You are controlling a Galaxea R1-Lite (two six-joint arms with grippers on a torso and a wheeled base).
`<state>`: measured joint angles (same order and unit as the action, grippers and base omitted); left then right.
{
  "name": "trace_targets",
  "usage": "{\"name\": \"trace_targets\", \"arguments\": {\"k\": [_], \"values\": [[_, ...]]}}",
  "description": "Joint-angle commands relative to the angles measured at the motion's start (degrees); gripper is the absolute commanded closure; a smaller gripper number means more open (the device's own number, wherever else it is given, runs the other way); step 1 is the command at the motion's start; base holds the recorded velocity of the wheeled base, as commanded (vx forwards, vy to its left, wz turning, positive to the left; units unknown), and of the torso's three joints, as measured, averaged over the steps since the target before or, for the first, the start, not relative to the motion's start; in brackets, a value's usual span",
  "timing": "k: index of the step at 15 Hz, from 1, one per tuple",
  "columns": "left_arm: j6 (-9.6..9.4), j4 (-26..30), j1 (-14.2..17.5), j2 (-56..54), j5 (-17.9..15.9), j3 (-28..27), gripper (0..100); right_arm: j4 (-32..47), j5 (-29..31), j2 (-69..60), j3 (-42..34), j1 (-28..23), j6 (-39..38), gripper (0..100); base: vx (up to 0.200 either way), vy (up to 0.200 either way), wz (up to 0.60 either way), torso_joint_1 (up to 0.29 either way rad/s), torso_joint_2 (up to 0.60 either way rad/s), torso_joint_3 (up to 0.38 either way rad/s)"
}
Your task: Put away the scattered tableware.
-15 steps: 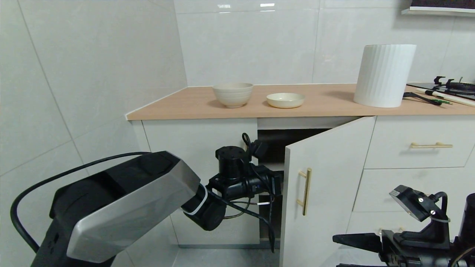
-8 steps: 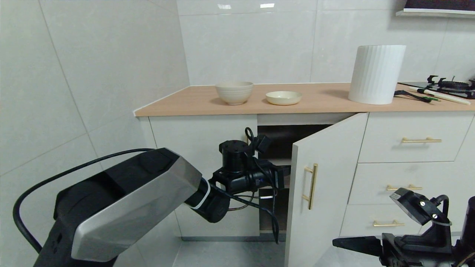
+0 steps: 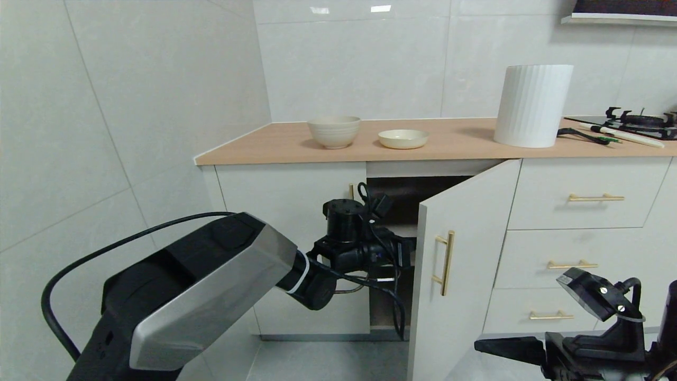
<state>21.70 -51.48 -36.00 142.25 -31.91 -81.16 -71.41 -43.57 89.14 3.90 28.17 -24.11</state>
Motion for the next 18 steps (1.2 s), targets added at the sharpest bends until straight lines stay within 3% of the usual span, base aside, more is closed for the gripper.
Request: {"name": "trace_targets", "arguments": {"k": [1, 3, 4, 6, 10, 13, 14, 15, 16, 18], "values": [[0.01, 2.8, -1.4, 0.3, 0.0, -2.2, 100, 0.0, 0.0, 0.0, 0.0, 0.1, 0.0, 0, 0.0, 0.0, 0.0, 0.0, 0.0, 0.0], [-0.17, 5.4, -2.6, 0.1, 0.0, -3.7, 100, 0.0, 0.0, -0.5, -0.1, 0.4, 0.0, 0, 0.0, 0.0, 0.0, 0.0, 0.0, 0.0], [-1.84, 5.8, -7.1, -1.9, 0.0, -3.3, 100, 0.0, 0.0, -3.0, -0.2, 2.0, -0.1, 0, 0.0, 0.0, 0.0, 0.0, 0.0, 0.0], [-4.3, 6.9, -12.3, -6.2, -0.1, -0.3, 100, 0.4, -0.1, -8.2, -0.9, 4.9, -0.2, 0, 0.0, 0.0, 0.0, 0.0, 0.0, 0.0], [-5.62, 4.8, -13.3, -11.1, 0.5, 5.5, 100, 1.9, 0.0, -11.2, -1.0, 8.0, -0.3, 0, 0.0, 0.0, 0.0, 0.0, 0.0, 0.0], [-5.62, 2.4, -5.8, -19.6, 6.3, 13.7, 100, 2.1, 0.4, -8.7, 0.7, 8.0, 0.4, 0, 0.0, 0.0, 0.0, 0.0, 0.0, 0.0], [-5.7, 2.6, -4.9, -21.2, 7.2, 15.1, 100, 2.1, 0.6, -8.4, 1.2, 8.0, 0.4, 0, 0.0, 0.0, 0.0, 0.0, 0.0, 0.0], [-5.62, 3.6, -1.9, -27.2, 9.7, 19.7, 100, 2.3, 2.8, -6.4, 3.7, 8.0, 0.4, 0, 0.0, 0.0, 0.0, 0.0, 0.0, 0.0], [-5.7, 8.6, 2.5, -37.0, 10.3, 26.1, 100, 2.4, 8.9, -2.0, 8.0, 8.1, 0.6, 0, 0.0, 0.0, 0.0, 0.0, 0.0, 0.0], [-5.7, 21.2, 7.7, -49.4, 10.6, 30.1, 100, 2.9, 15.3, 2.3, 12.4, 9.0, 3.6, 0, 0.0, 0.0, 0.0, 0.0, 0.0, 0.0]]}}
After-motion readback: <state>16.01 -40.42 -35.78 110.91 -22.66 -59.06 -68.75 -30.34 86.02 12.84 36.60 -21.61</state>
